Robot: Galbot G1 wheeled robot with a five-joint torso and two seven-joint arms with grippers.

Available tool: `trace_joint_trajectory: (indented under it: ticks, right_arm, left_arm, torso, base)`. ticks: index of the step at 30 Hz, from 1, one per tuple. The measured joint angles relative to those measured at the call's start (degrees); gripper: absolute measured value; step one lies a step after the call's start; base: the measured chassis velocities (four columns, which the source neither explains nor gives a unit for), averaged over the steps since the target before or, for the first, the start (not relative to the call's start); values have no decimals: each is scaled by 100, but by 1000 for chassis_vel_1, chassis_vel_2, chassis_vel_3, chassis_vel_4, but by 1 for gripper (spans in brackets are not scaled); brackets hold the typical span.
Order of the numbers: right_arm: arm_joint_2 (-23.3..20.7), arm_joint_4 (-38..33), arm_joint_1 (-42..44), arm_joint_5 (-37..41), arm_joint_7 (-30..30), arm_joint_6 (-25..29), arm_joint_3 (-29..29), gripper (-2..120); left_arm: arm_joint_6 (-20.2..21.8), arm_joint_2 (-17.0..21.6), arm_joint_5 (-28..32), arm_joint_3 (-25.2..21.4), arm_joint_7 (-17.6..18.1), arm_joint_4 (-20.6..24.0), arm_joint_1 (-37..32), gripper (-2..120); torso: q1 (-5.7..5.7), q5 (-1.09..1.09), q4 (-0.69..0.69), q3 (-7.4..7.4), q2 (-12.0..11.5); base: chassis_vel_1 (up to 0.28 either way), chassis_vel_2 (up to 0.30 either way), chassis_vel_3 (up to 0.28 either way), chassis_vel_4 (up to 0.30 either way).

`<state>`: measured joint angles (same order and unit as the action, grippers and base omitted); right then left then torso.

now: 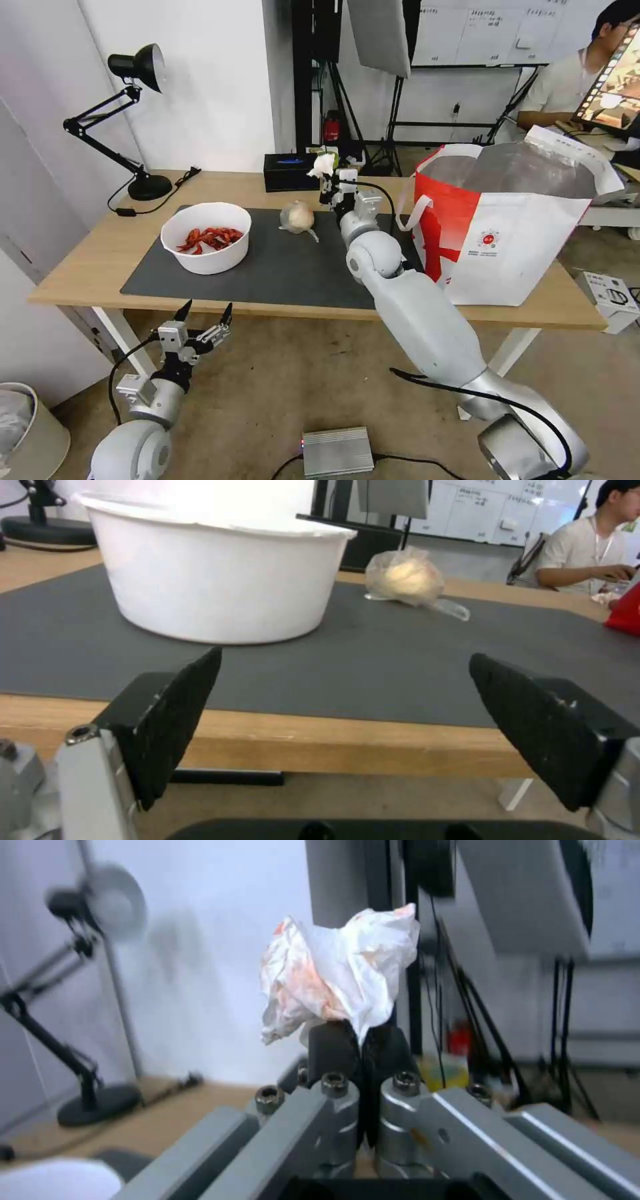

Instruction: Pick up the trash from the table and place it into the takeout bag.

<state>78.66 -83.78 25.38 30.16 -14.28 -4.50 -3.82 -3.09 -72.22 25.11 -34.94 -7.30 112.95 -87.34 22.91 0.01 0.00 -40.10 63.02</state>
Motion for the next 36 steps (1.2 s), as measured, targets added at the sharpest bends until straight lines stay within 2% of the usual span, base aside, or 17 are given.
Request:
trace_joint_trajectory:
  ticks: [5,8,14,27,29,31,36]
  right_arm:
    - [-147,-168,60,-229,228,431,130,0]
    - [-456,-577,211,-300,395,718,362,0]
    - [-767,-899,406,-325,493,949,614,0]
    - [-1497,-1790,703,-69,529,993,1311,0]
    - [-1740,-1981,832,72,515,963,1602,0]
    - [-1793,-2017,875,112,514,956,1678,0]
    - [-2189,-2239,1169,493,430,812,2362,0]
  left_arm:
    - [6,12,-3,2,0,1,0,100]
    - [10,15,-18,-12,-2,10,-9,100]
    - [12,33,-25,-16,-7,15,-5,100]
    - [13,99,-32,-18,-29,-19,23,100]
    - [13,103,-34,-13,-34,-21,21,100]
    - [14,103,-34,-12,-35,-21,21,100]
    - [13,144,-35,14,-65,-23,15,100]
  torso:
    - [0,0,0,0,0]
    - [0,0,0,0,0]
    - [0,1,0,0,0]
    - [0,0,-1,0,0]
    - [0,-1,0,0,0]
    - [0,0,0,0,0]
    - [0,1,-1,0,0]
  base:
    - [0,0,0,0]
    - [0,0,0,0]
    - [0,0,0,0]
    - [0,0,0,0]
    - [0,0,0,0]
    - [0,0,0,0]
    - [0,0,0,0]
